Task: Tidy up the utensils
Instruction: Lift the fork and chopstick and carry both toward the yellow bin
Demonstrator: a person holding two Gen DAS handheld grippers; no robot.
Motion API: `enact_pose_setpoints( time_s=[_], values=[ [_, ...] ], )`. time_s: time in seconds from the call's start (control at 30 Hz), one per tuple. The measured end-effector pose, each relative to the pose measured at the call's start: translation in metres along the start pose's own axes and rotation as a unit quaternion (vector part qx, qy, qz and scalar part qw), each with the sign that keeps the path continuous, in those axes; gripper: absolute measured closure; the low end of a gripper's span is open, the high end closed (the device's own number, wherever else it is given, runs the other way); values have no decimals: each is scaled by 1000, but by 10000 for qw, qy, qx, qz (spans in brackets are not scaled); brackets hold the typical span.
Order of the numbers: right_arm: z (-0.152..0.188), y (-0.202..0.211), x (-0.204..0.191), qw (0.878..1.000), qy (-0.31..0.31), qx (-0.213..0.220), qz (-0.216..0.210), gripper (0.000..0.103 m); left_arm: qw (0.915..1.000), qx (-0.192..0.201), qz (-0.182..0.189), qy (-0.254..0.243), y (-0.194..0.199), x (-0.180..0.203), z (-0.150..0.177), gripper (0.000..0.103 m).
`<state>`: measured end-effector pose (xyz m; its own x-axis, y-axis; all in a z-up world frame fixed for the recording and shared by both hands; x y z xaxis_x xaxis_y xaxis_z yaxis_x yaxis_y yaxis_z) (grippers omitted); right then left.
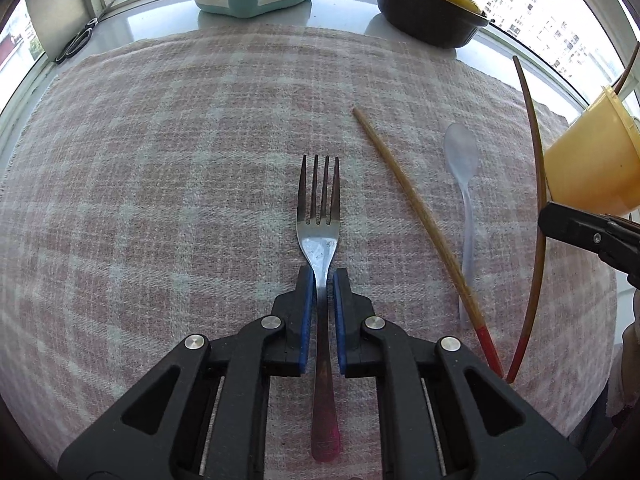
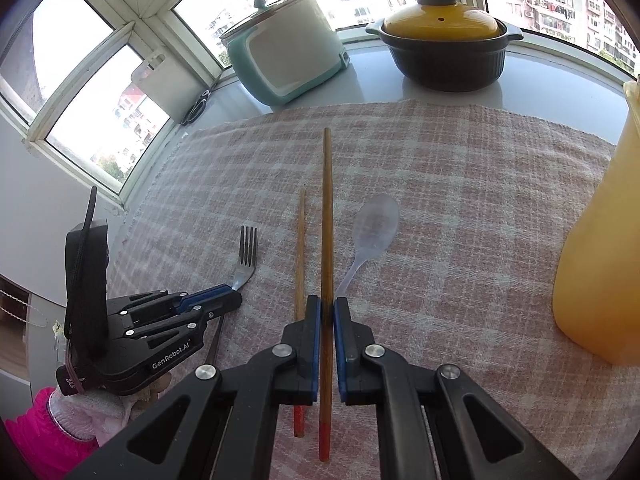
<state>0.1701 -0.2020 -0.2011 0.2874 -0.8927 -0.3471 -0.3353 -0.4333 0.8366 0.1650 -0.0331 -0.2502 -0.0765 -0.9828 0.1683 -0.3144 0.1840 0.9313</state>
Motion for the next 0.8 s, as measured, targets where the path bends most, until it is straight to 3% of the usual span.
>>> enact_pose_setpoints(
  time_s=[0.2,0.23,0.27,0.33,0.6,0.7,0.8],
  values=[
    [1,2,2,10000,-23,27,-33,99,9997,-87,68,212,-3,-3,-9,93],
    [1,2,2,10000,-21,26,-33,99,9995,-93,120,259,-2,-4,-10,84],
    [1,2,2,10000,-19,24,-36,99,9995,-64,125,291,-1,-3,-13,68],
    [1,2,2,10000,-23,28,-40,99,9995,52,-42,318,-2,-3,-20,52],
    [2,3,3,10000,-32,31,-42,99,9988,255,-314,261,-15,2,-46,52],
    [2,5,5,10000,-46,36,-30,99,9983,347,-462,54,-18,7,-49,58],
    [2,6,6,10000,-45,50,-10,99,9980,401,-480,-51,-22,12,-53,77]
  ],
)
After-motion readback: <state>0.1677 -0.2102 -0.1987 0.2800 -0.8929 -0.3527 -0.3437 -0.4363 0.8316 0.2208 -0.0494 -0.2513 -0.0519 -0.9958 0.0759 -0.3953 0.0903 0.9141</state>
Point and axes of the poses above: each gripper's, at about its wrist camera, not at the fingertips, and y roughly against the way its jaws point, x to its right, z to its underside, the point moved 4 cm from there along -y, roughly the way its jaws point, and after that the axes turned 5 degrees about y, right-handed, at the moved point
